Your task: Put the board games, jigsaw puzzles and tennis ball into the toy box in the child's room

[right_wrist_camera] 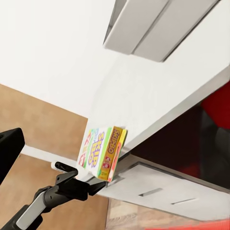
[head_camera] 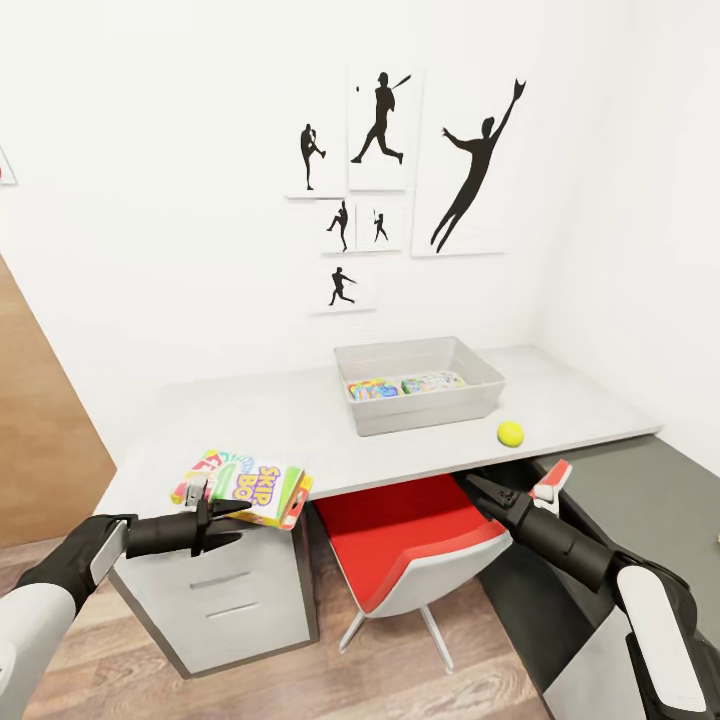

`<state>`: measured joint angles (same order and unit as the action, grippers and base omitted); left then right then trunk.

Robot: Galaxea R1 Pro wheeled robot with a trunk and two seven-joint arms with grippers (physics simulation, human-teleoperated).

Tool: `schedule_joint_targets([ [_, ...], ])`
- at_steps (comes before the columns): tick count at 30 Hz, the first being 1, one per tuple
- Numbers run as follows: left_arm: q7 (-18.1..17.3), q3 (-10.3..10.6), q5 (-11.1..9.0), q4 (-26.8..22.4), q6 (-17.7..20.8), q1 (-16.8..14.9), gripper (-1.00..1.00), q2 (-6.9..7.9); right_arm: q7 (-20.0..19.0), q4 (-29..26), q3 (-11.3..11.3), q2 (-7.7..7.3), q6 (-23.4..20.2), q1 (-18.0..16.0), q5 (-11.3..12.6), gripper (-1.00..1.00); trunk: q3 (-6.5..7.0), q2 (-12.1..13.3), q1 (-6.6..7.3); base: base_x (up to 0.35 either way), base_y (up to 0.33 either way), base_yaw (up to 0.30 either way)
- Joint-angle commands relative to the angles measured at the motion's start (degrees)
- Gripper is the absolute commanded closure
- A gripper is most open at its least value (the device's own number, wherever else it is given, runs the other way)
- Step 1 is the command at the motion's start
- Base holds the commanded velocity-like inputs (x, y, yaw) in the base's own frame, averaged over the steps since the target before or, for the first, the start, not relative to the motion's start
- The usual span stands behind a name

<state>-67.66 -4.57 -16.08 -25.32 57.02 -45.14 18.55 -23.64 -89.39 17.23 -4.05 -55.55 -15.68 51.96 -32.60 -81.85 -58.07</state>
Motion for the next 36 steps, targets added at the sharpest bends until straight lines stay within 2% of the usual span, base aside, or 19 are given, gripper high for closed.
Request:
schedule_joint_targets([
  [1, -0.1, -0.1, 0.0, 0.0, 0.2, 0.0, -1.00, -0.02, -0.4, 0.0, 0.1, 0.01, -0.3, 0.0, -0.4, -1.00, -0.06, 0.0, -0.01, 0.095, -0.035, 0.000],
  [11, -0.2, -0.1, 0.0, 0.0, -2.1, 0.0, -1.00, -0.09, -0.4, 0.0, 0.1, 0.01, -0.3, 0.0, -0.4, -1.00, -0.06, 0.0, -0.01, 0.043, -0.020, 0.000],
  [36, -0.1, -0.1, 0.0, 0.0, -2.4, 0.0, -1.00, -0.09, -0.5, 0.0, 0.1, 0.01, -0.3, 0.0, -0.4, -1.00, -0.06, 0.0, -0.01, 0.002, -0.001, 0.000],
])
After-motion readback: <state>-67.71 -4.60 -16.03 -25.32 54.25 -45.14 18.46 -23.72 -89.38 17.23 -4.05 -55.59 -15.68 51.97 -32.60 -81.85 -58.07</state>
